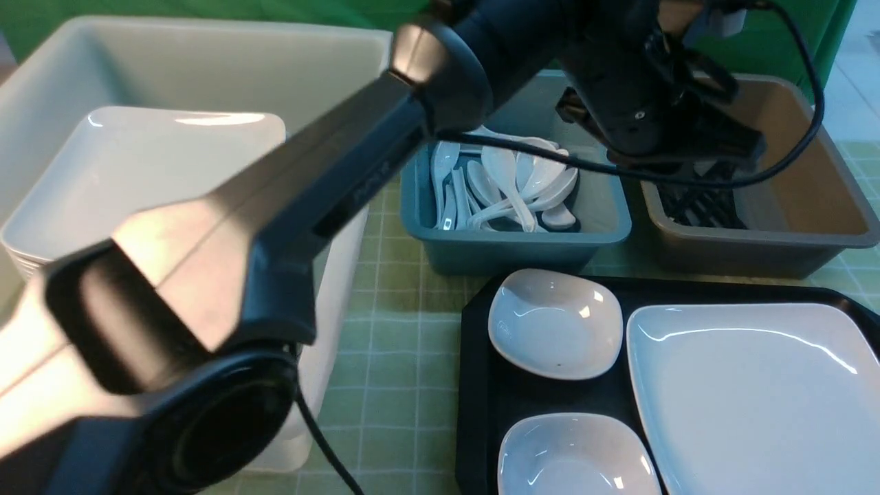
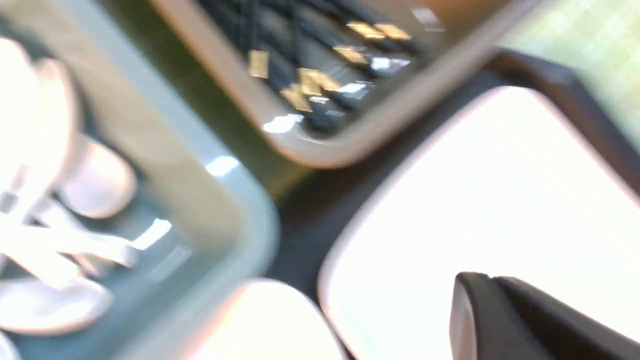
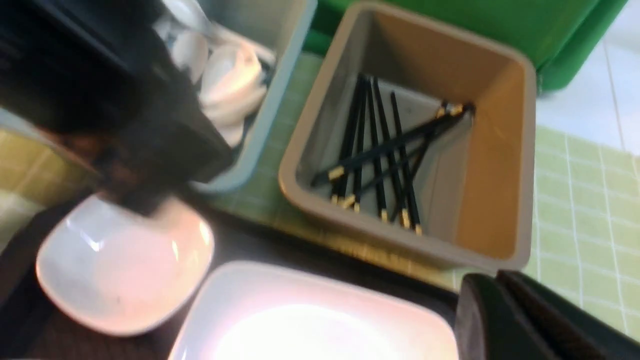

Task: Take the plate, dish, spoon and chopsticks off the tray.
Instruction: Use the left arm to grab a small plate from the dinner plate

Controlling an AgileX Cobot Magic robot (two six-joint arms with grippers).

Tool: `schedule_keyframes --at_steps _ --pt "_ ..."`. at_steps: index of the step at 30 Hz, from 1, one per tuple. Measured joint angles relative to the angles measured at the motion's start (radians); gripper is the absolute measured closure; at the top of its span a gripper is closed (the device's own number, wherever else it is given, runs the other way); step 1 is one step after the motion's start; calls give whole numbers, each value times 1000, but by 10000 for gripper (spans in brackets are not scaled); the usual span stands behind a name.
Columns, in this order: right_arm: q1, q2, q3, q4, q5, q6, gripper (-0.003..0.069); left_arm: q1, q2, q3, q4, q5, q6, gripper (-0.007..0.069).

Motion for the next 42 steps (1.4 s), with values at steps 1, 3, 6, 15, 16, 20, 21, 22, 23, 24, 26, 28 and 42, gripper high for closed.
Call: schedule_keyframes --at_steps 1,3,6,15,16,20,21,22,23,24,26,28,42 --pt "0 0 0 0 9 -3 648 -2 -46 70 -18 0 2 637" --pt "0 0 0 0 14 -7 648 -8 -110 229 -29 2 8 638" --pt "0 0 0 1 20 -11 648 -19 -218 501 -15 11 5 638" --pt "0 0 0 7 18 -15 648 -24 -276 889 20 -167 155 529" --pt "0 0 0 7 17 -15 648 -24 -275 889 20 -171 159 521" --pt "0 0 0 8 15 -15 648 -24 -226 894 51 -219 213 308" --pt "0 0 0 8 16 -15 648 -24 -215 895 55 -223 220 265" --pt "0 0 0 8 16 -15 648 -24 -207 897 57 -224 224 235" --pt "0 0 0 8 16 -15 648 -24 -198 898 57 -222 227 203" --pt "0 0 0 8 16 -15 648 -24 -191 898 57 -221 228 181" --pt "0 0 0 8 15 -15 648 -24 -184 898 53 -221 230 165" --pt "0 0 0 8 14 -15 648 -25 -177 898 47 -214 232 162" --pt "0 0 -5 20 -12 -13 648 -25 -209 789 39 -2 198 604"
